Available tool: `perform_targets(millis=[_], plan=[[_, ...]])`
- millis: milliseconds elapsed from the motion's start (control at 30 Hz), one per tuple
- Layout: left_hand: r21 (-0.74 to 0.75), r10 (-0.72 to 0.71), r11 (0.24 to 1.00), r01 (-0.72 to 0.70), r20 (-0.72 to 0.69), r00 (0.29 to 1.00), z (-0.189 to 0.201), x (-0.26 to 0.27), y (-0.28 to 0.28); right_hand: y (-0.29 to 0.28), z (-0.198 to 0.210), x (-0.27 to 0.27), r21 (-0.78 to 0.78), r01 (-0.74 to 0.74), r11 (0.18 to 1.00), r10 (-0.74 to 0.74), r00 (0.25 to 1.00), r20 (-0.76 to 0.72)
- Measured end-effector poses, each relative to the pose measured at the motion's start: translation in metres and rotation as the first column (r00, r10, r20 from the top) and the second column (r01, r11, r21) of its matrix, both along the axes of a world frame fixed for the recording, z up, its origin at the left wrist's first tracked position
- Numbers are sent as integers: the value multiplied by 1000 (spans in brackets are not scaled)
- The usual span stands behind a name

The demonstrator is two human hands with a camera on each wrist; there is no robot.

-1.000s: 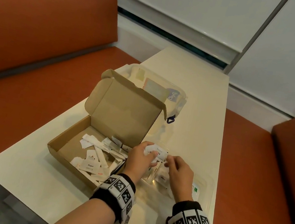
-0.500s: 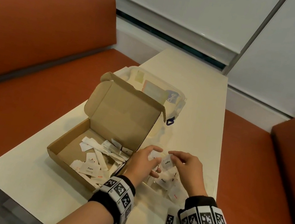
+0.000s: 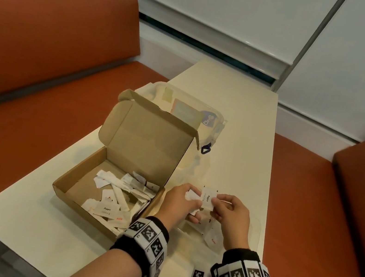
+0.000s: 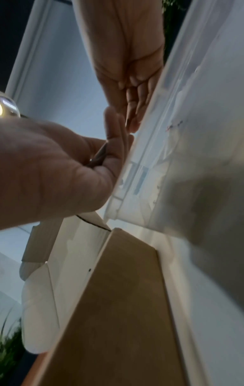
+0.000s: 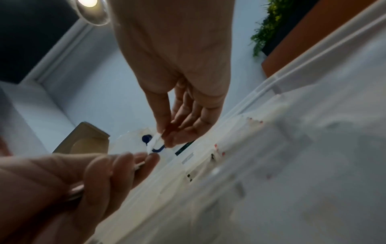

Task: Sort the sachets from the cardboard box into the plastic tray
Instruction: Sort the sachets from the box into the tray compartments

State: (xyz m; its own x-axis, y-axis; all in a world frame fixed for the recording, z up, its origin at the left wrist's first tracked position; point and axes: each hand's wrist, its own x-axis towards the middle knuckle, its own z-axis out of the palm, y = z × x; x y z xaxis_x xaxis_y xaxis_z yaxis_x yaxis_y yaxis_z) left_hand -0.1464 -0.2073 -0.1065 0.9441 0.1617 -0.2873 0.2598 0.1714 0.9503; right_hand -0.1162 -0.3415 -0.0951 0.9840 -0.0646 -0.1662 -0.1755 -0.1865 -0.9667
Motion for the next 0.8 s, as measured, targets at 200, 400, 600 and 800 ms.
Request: perform_targets(millis=[200,400,600,800], plan=[[16,27,1000,-27,6,1000,-2,-1,0,-1,4,3,-315,-113,942,146,986,81],[-63,137,989,-136,11,991,-10,6,7,4,-1,10,-697,-294,654,375,926,-39],[-86,159,984,-157,12,987,-14,8,7,7,-18,9,-827,-380,414,476,865,-159],[-52,144,988,-143,16,989,-17,9,8,4,-30,6,-856,-322,405,498,862,-89]])
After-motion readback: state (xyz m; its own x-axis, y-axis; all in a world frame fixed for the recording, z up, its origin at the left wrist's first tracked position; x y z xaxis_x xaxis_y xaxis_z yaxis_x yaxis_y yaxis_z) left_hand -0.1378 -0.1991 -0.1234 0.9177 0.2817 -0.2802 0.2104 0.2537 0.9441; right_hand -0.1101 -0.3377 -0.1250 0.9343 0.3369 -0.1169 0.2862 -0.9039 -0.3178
